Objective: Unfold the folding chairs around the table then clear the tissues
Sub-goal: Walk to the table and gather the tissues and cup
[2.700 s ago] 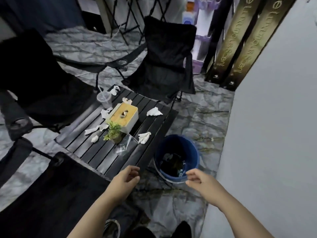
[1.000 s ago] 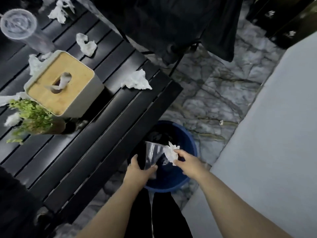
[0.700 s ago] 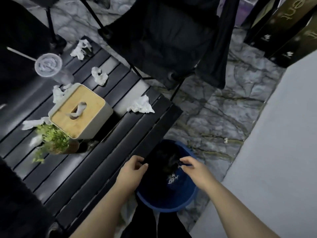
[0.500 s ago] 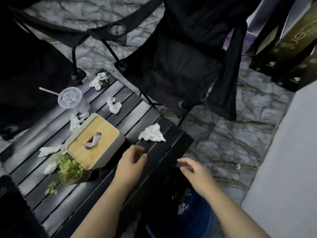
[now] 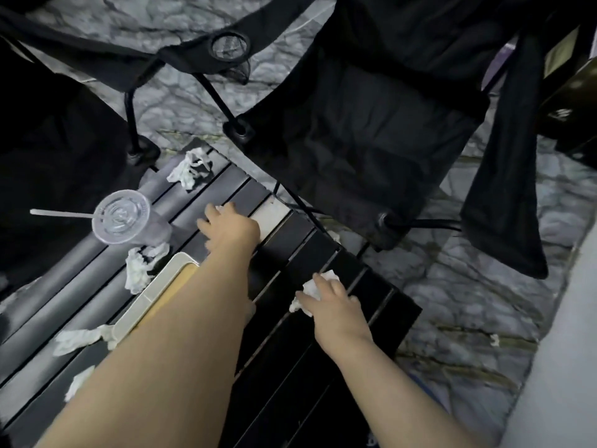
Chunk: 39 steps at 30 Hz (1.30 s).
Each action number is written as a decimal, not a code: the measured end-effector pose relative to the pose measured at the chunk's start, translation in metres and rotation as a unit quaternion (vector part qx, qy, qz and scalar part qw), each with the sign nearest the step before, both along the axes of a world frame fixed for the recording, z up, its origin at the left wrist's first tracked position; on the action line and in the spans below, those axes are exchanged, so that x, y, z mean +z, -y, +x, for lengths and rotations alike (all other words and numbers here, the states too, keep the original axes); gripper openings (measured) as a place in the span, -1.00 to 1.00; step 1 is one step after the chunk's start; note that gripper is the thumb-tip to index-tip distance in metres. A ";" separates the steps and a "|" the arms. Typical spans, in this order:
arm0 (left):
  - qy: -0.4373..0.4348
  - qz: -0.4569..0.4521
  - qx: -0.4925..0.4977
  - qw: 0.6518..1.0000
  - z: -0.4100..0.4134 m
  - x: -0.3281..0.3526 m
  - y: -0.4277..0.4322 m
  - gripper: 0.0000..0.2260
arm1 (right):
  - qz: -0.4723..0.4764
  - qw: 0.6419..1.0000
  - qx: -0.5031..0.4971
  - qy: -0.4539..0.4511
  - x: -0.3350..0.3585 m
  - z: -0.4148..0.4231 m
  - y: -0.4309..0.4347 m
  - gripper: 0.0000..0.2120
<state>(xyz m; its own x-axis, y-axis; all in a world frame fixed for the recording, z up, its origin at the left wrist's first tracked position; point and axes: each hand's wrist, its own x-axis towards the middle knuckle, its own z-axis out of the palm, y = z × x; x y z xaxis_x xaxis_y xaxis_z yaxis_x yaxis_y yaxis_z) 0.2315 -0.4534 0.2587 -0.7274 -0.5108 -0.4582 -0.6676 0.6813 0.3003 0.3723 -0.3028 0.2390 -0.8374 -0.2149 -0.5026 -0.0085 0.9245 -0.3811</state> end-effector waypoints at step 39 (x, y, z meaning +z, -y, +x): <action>-0.056 0.282 -0.157 0.945 0.257 0.073 -0.043 -0.88 | -0.232 0.879 -0.388 0.152 0.048 0.162 -0.136 -0.83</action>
